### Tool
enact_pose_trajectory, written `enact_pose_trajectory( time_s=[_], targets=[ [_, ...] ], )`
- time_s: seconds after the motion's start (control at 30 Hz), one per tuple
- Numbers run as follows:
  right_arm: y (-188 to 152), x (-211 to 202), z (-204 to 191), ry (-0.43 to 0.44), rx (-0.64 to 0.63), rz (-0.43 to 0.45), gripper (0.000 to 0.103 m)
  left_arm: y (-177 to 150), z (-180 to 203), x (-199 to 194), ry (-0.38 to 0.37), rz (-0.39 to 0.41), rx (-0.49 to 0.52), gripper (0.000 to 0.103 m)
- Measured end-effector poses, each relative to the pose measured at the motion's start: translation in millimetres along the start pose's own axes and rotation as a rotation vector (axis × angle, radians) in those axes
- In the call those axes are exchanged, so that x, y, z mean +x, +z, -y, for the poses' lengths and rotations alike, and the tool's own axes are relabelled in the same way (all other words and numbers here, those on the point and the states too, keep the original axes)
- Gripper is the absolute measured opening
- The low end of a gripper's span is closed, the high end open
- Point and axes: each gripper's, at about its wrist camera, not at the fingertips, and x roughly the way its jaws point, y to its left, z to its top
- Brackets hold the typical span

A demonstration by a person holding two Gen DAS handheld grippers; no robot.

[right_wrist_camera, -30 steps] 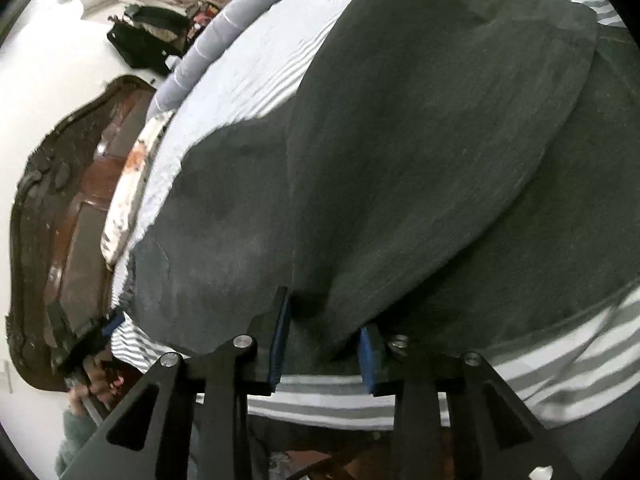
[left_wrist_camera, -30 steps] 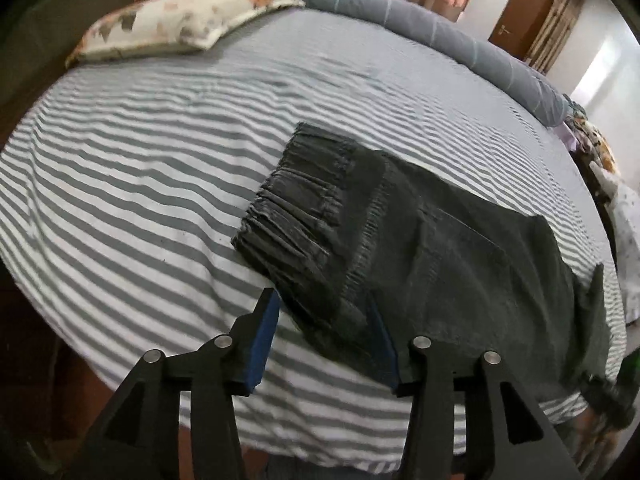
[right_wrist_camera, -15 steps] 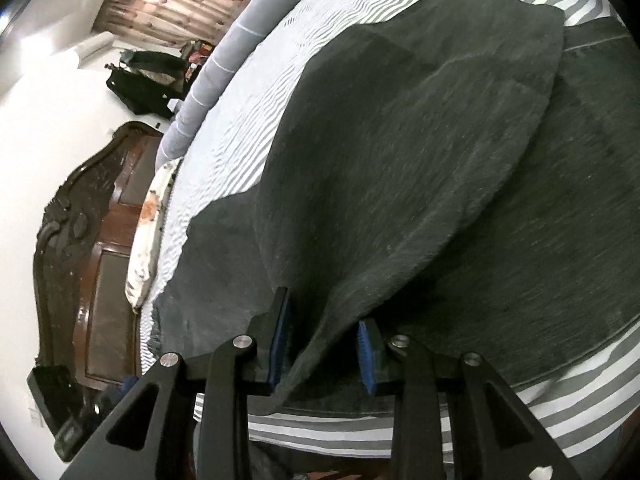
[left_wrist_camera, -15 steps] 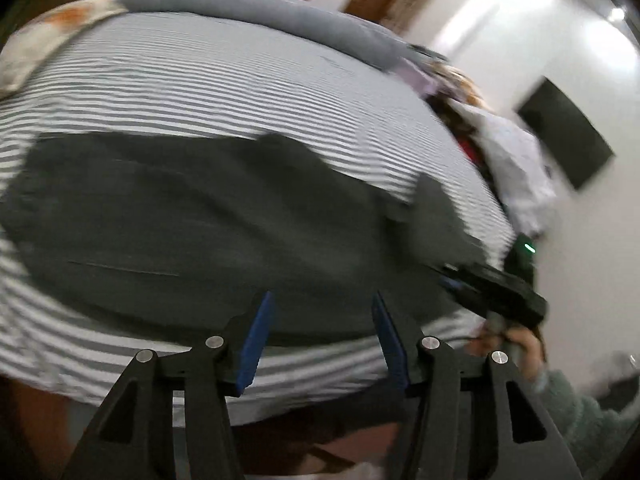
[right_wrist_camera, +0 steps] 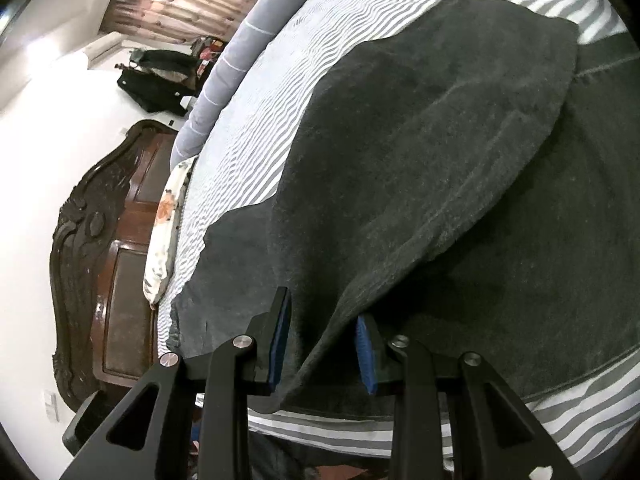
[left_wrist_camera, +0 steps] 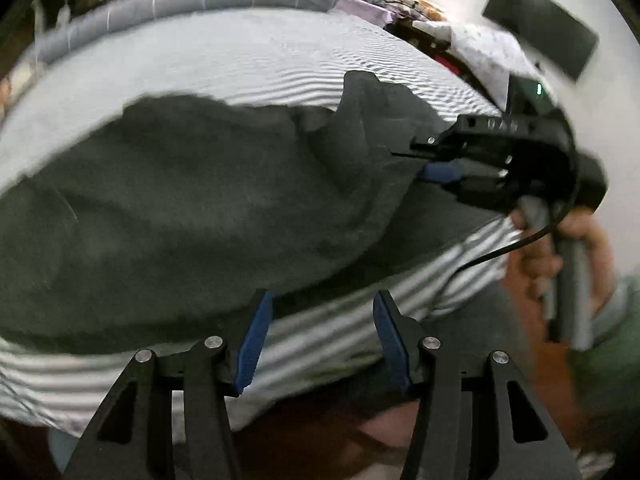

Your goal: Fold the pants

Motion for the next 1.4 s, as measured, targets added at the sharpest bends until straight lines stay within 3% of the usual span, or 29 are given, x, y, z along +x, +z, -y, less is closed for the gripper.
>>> enact_pose_trajectory(
  time_s=[0.17,0.33,0.43,0.5,0.6,1.1,1.2,1.27,1.4],
  targets=[
    [3.1,3.9,0.7,0.014,0.006,-0.007,0.029,-1.3,26.2,11.7,0.149,0.053,0.204,0.054],
    [3.2,5.0,7.0,0.030,0.027,-0.010,0.029,2.6,44.8,40.6,0.185,0.055,0.302,0.054],
    [3.3,4.7,8.9,0.033,0.031,-0.009,0.029,7.9,49.2,57.6,0.188,0.064,0.301,0.050],
    [4.4,3.8,10.7,0.026,0.034,-0.003,0.029,13.7,48.6,68.7,0.177,0.059,0.289,0.021],
    [8.4,0.2,21.7,0.023,0.059,0.016,0.029,21.8,44.9,82.0,0.170,0.041,0.261,0.011],
    [93.5,-43.9,109.0,0.003,0.244,0.232,0.026,29.2,36.5,80.3,0.119,0.033,0.198,0.008],
    [105.7,-51.9,114.2,-0.034,0.240,0.248,0.020,30.1,35.6,82.2,0.115,0.027,0.193,0.008],
    [115.0,-59.0,123.2,-0.059,0.232,0.252,0.010,30.0,36.6,82.8,0.121,0.028,0.202,0.008],
    [122.7,-69.5,128.0,-0.096,0.233,0.272,0.004,29.6,38.0,84.1,0.127,0.023,0.208,0.008]
  ],
)
